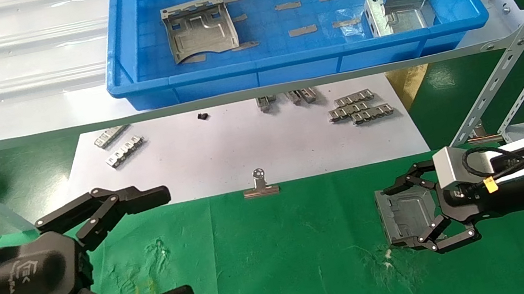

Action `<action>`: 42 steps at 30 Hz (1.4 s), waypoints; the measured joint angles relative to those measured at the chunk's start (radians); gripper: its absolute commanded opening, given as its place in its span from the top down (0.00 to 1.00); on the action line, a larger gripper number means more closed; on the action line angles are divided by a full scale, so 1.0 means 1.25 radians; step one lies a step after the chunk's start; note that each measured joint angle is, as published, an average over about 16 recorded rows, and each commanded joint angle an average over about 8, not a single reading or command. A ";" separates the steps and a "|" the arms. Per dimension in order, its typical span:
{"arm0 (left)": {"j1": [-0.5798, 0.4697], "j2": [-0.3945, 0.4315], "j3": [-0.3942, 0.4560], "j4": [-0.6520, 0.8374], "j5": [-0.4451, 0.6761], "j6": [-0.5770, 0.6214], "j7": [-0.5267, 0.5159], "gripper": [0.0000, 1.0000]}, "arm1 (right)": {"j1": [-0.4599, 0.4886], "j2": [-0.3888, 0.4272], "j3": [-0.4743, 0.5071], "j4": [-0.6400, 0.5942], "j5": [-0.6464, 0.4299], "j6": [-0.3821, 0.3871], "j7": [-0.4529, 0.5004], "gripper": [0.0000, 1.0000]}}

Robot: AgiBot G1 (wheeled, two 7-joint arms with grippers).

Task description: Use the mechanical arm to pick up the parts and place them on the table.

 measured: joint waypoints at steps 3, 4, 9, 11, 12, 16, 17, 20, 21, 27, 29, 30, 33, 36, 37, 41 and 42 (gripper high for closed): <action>0.000 0.000 0.000 0.000 0.000 0.000 0.000 0.00 | -0.004 0.001 0.005 0.010 -0.002 0.002 0.003 0.00; 0.000 0.000 0.000 0.000 0.000 0.000 0.000 0.00 | -0.006 0.002 0.009 0.015 -0.002 0.003 0.005 0.00; 0.000 0.000 0.000 0.000 0.000 0.000 0.000 0.00 | -0.028 0.012 0.040 0.057 0.002 0.007 0.030 0.00; 0.000 0.000 0.000 0.000 0.000 0.000 0.000 0.00 | -0.041 0.018 0.058 0.081 0.005 0.010 0.045 0.00; 0.000 0.000 0.000 0.000 0.000 0.000 0.000 0.00 | -0.049 0.022 0.069 0.095 0.008 0.011 0.054 0.00; 0.000 0.000 0.000 0.000 0.000 0.000 0.000 0.00 | -0.084 0.038 0.117 0.157 0.020 0.016 0.094 0.00; 0.000 0.000 0.000 0.000 0.000 0.000 0.000 0.00 | -0.093 0.043 0.130 0.173 0.023 0.017 0.105 0.00; 0.000 0.000 0.000 0.000 0.000 0.000 0.000 0.00 | -0.121 0.056 0.168 0.223 0.031 0.022 0.137 0.00; 0.000 0.000 0.000 0.000 0.000 0.000 0.000 0.00 | -0.130 0.060 0.181 0.240 0.034 0.023 0.148 0.00; 0.000 0.000 0.000 0.000 0.000 0.000 0.000 0.00 | -0.185 0.086 0.258 0.339 0.052 0.032 0.212 0.00; 0.000 0.000 0.000 0.000 0.000 0.000 0.000 0.00 | -0.203 0.094 0.283 0.372 0.058 0.035 0.233 0.00; 0.000 0.000 0.000 0.000 0.000 0.000 0.000 0.00 | -0.213 0.099 0.296 0.389 0.061 0.036 0.243 0.00; 0.000 0.000 0.000 0.000 0.000 0.000 0.000 0.00 | -0.240 0.112 0.335 0.438 0.070 0.041 0.275 0.00; 0.000 0.000 0.000 0.000 0.000 0.000 0.000 0.00 | -0.268 0.125 0.373 0.488 0.079 0.045 0.307 0.00; 0.000 0.000 0.000 0.000 0.000 0.000 0.000 0.00 | -0.277 0.129 0.386 0.504 0.082 0.046 0.318 0.00; 0.000 0.000 0.000 0.000 0.000 0.000 0.000 0.00 | -0.314 0.146 0.437 0.570 0.094 0.052 0.361 0.00; 0.000 0.000 0.000 0.000 0.000 0.000 0.000 0.00 | -0.323 0.151 0.450 0.587 0.097 0.054 0.371 0.00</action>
